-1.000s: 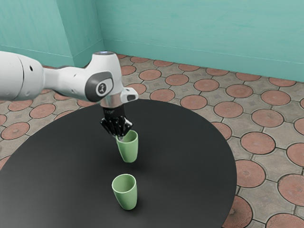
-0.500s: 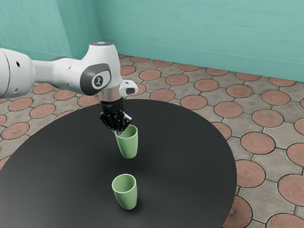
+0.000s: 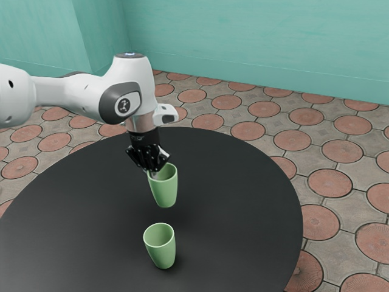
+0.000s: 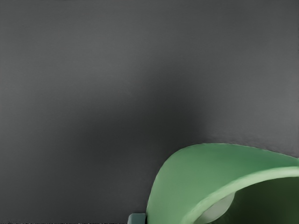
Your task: Place the left cup onto the right cup
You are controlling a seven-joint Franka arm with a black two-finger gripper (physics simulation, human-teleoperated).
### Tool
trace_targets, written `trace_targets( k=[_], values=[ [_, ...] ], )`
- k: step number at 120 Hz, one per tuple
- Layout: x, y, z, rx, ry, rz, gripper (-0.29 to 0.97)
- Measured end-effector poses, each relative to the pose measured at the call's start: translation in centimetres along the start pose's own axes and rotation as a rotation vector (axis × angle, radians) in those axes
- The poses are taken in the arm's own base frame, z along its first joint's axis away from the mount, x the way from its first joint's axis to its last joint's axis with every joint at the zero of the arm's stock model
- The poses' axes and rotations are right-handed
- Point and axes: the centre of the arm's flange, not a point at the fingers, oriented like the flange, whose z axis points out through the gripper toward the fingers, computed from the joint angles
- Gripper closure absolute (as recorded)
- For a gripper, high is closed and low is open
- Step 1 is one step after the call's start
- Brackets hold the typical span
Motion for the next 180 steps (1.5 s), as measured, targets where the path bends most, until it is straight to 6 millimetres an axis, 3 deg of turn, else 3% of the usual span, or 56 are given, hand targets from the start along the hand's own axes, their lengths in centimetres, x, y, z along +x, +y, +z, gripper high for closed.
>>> trace_targets(
  k=[29, 64, 128, 180],
  values=[
    [-1.1, 1.4, -0.1, 0.004, -0.001, 0.016, 0.79],
    [-2.5, 1.5, 0.0, 0.013, -0.006, 0.013, 0.79],
    [-3.9, 3.0, -3.6, 0.017, 0.054, 0.035, 0.79],
    [-5.3, 3.7, -3.2, 0.025, 0.037, 0.044, 0.79]
  ],
)
